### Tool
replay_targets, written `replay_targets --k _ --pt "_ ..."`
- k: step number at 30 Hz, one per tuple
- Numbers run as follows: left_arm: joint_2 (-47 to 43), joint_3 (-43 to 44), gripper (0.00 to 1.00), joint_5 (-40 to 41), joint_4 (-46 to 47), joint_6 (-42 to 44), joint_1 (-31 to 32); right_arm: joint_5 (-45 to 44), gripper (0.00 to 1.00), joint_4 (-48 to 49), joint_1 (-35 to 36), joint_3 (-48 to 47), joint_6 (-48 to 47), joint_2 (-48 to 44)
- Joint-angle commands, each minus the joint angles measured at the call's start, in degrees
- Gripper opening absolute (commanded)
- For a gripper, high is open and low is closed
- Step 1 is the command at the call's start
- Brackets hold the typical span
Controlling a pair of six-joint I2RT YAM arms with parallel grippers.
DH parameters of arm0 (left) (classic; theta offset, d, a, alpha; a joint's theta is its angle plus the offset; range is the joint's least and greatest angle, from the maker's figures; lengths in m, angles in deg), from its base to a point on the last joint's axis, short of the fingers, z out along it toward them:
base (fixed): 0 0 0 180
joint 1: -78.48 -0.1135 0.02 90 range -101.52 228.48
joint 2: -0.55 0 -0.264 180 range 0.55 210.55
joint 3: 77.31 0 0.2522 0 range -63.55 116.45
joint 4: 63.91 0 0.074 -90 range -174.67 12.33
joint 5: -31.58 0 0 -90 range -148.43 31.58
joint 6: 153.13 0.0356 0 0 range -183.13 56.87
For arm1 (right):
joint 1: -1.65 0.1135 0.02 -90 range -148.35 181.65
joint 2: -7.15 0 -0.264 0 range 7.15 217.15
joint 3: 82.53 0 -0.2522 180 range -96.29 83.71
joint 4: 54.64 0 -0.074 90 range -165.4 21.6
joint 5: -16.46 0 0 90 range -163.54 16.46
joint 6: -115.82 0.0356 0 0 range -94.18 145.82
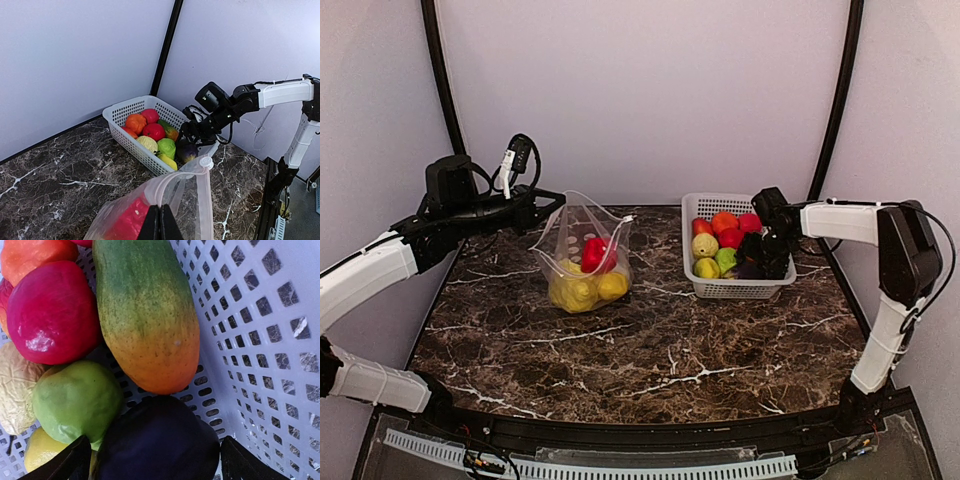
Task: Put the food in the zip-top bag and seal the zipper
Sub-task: Pick up the fake vegetable from the bin.
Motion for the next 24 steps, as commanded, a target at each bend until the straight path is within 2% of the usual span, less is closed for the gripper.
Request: replay_targets --k 1,7,16,24 --pt "-2.0 0.2 0.01 -0.1 1.1 0.5 0.2 2.4 0.86 3.2 0.4 0.6 1.0 2.4" --pt "-2.0 0.2 0.01 0.5 0.8 1.0 0.2 1.6 0.68 5.4 0.4 2.2 0.6 1.0" --pt "-2.0 0.2 0.01 0.5 0.8 1.0 0.2 0.5 0.38 8.8 0.3 2.6 -4.7 -6.8" --pt "-2.0 0.1 0.01 0.2 1.0 0.7 0.2 -4.5 0.37 10.7 0.4 1.4 -15.3 -12.9"
